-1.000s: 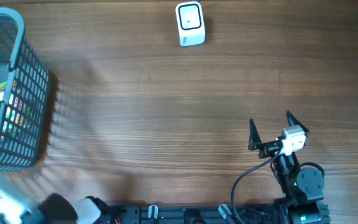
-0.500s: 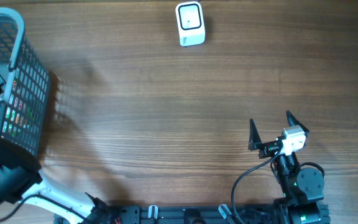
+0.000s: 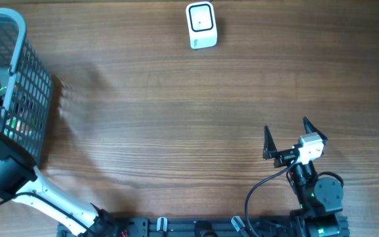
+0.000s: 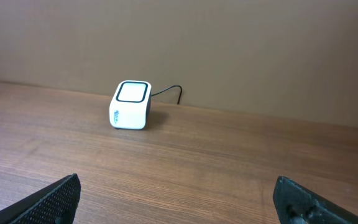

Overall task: Scan the item barcode
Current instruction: 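Reach the left gripper into the basket and grasp the noodle cup, then lift the noodle cup out and place it on the table centre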

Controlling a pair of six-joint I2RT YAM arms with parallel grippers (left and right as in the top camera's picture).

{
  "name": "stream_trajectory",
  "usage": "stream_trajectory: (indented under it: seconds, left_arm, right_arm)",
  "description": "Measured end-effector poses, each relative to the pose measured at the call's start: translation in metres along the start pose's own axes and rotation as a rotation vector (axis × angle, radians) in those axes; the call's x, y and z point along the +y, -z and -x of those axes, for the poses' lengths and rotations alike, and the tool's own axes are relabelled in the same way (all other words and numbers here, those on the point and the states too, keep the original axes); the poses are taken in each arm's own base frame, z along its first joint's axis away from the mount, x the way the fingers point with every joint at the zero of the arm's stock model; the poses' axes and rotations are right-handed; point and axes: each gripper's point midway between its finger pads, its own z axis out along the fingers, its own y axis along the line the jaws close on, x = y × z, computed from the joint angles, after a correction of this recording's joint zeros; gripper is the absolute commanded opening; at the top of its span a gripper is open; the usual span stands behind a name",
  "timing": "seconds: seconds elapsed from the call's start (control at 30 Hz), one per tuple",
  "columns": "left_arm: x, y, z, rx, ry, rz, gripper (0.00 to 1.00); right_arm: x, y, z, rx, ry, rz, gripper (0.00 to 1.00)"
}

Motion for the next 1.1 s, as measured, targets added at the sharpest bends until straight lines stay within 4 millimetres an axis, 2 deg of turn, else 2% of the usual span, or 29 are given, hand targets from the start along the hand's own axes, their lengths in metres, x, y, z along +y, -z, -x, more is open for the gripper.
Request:
stream_trajectory:
  seconds: [0.17, 0.27, 0.3, 0.33, 0.37, 0.4, 0.43, 0.47, 0.53, 0.57, 0.6, 0.63, 0.67, 0.7, 0.73, 0.77, 0.87, 0.93, 1.03, 1.07, 1.1]
  left_arm:
    - [0.000, 0.003, 0.003, -0.009, 0.005, -0.001, 0.70]
    - [0.000, 0.025, 0.024, -0.089, 0.004, 0.013, 0.70]
    - [0.000, 0.045, 0.037, -0.154, 0.005, 0.024, 0.67]
    - [-0.002, 0.079, 0.052, -0.250, 0.009, 0.038, 0.67]
    - [-0.006, 0.104, 0.060, -0.311, 0.008, 0.037, 0.66]
    - [-0.009, 0.115, 0.065, -0.345, 0.011, 0.030, 0.65]
    - [-0.018, 0.170, 0.081, -0.499, -0.003, 0.028, 0.64]
    - [-0.028, 0.209, 0.086, -0.603, -0.011, 0.013, 0.64]
    - [-0.059, 0.287, 0.082, -0.804, -0.054, -0.045, 0.64]
    - [-0.083, 0.325, 0.072, -0.900, -0.089, -0.092, 0.64]
    - [-0.107, 0.355, 0.059, -0.969, -0.129, -0.138, 0.64]
    - [-0.133, 0.376, 0.043, -1.011, -0.173, -0.187, 0.64]
    - [-0.155, 0.389, 0.030, -1.033, -0.215, -0.228, 0.64]
    - [-0.172, 0.397, 0.020, -1.044, -0.238, -0.259, 0.63]
    - [-0.205, 0.403, 0.000, -1.033, -0.291, -0.328, 0.62]
    - [-0.229, 0.402, -0.015, -1.003, -0.326, -0.382, 0.62]
    - [-0.297, 0.376, -0.068, -0.810, -0.414, -0.522, 0.62]
    - [-0.332, 0.351, -0.105, -0.655, -0.458, -0.552, 0.61]
    - [-0.366, 0.309, -0.150, -0.460, -0.545, -0.505, 0.59]
    - [-0.375, 0.289, -0.165, -0.377, -0.579, -0.468, 0.59]
    - [-0.390, 0.260, -0.184, -0.271, -0.631, -0.415, 0.58]
  right_arm:
    - [0.000, 0.000, 0.000, 0.000, 0.000, 0.000, 1.00]
    - [0.000, 0.000, 0.000, 0.000, 0.000, 0.000, 1.00]
    - [0.000, 0.000, 0.000, 0.000, 0.000, 0.000, 1.00]
    - [0.000, 0.000, 0.000, 0.000, 0.000, 0.000, 1.00]
    - [0.000, 0.000, 0.000, 0.000, 0.000, 0.000, 1.00]
    - [0.000, 0.000, 0.000, 0.000, 0.000, 0.000, 1.00]
    - [0.000, 0.000, 0.000, 0.000, 0.000, 0.000, 1.00]
    - [0.000, 0.000, 0.000, 0.000, 0.000, 0.000, 0.99]
    - [0.000, 0.000, 0.000, 0.000, 0.000, 0.000, 1.00]
    - [0.000, 0.000, 0.000, 0.000, 0.000, 0.000, 1.00]
    - [0.000, 0.000, 0.000, 0.000, 0.000, 0.000, 1.00]
    - [0.000, 0.000, 0.000, 0.000, 0.000, 0.000, 1.00]
    - [0.000, 0.000, 0.000, 0.000, 0.000, 0.000, 1.00]
    - [0.000, 0.000, 0.000, 0.000, 0.000, 0.000, 1.00]
    - [0.000, 0.000, 0.000, 0.000, 0.000, 0.000, 0.99]
    - [0.000, 0.000, 0.000, 0.000, 0.000, 0.000, 1.00]
    - [0.000, 0.000, 0.000, -0.001, 0.000, 0.000, 1.00]
    - [0.000, 0.000, 0.000, 0.000, 0.000, 0.000, 1.00]
    - [0.000, 0.000, 0.000, -0.001, 0.000, 0.000, 1.00]
    - [0.000, 0.000, 0.000, -0.001, 0.000, 0.000, 1.00]
    - [0.000, 0.000, 0.000, -0.001, 0.000, 0.000, 1.00]
